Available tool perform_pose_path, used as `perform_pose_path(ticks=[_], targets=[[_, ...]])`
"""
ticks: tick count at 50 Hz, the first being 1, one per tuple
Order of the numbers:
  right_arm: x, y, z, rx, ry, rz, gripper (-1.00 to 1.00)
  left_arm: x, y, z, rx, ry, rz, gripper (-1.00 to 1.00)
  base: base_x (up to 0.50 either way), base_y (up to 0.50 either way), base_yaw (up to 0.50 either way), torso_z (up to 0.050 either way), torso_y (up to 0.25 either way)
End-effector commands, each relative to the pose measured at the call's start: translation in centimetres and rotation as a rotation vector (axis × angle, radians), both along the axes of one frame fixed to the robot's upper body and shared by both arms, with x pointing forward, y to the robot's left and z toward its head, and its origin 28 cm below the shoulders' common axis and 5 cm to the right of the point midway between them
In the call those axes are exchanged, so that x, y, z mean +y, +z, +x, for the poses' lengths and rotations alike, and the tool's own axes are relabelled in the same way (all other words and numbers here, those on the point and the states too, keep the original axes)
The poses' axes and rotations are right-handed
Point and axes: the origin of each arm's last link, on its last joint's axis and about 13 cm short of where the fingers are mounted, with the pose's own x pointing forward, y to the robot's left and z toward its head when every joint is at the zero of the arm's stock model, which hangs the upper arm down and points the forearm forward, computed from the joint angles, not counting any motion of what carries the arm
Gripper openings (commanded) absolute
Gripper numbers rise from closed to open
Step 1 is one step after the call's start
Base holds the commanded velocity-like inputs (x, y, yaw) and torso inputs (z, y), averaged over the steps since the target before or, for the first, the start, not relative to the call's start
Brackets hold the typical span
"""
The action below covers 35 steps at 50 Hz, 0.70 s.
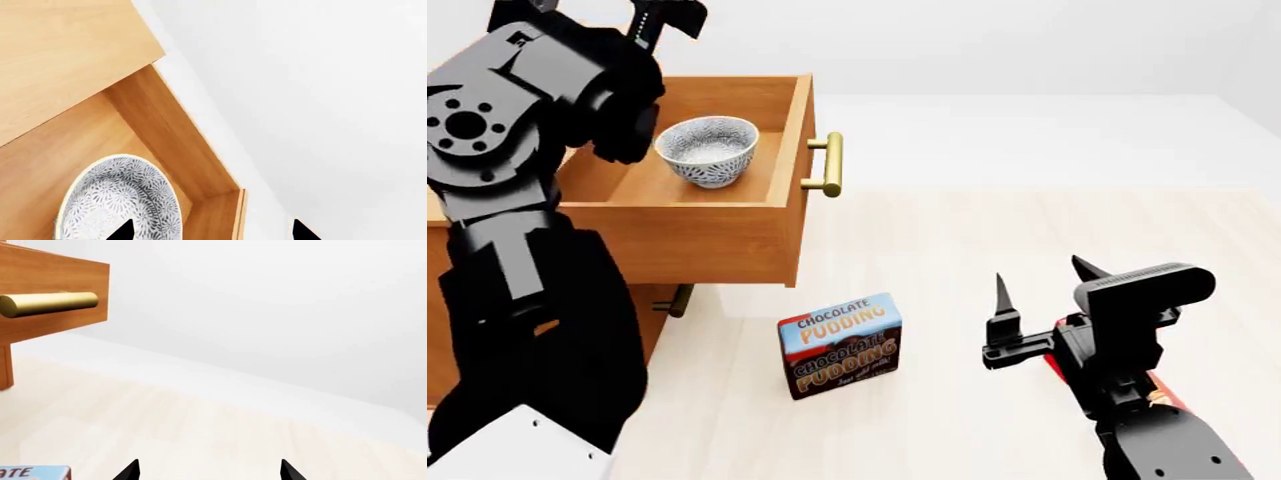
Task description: Put the bowl in the top drawer of the cabinet.
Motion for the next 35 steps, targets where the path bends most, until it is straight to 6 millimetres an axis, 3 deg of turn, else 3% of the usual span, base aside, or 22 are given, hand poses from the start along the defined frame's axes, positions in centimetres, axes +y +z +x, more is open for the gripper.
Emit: perform_pose_path(ticks=[1, 9, 14, 28, 35], targets=[[0.0, 0.1, -0.1, -0.006, 0.0, 0.004, 1.0, -0.8, 2.3, -2.5, -0.161, -0.139, 0.059, 1.0, 0.0, 0.0, 0.0, 0.0, 0.0], [0.2, 0.3, -0.2, -0.011, 0.0, 0.012, 1.0, -0.7, 2.9, -4.1, -0.276, -0.246, 0.092, 1.0, 0.0, 0.0, 0.0, 0.0, 0.0], [0.1, 1.2, -0.3, -0.05, -0.032, 0.017, 1.0, -0.6, 2.3, -6.2, -0.394, -0.314, 0.173, 1.0, 0.0, 0.0, 0.0, 0.0, 0.0], [0.5, 7.8, -3.3, -0.351, -0.163, -0.016, 1.0, 0.0, -3.0, -15.9, -0.702, -0.431, 0.465, 1.0, 0.0, 0.0, 0.0, 0.0, 0.0], [1.2, 10.0, -5.0, -0.457, -0.195, -0.015, 1.0, 0.1, -5.4, -18.2, -0.785, -0.453, 0.555, 1.0, 0.0, 0.0, 0.0, 0.0, 0.0]])
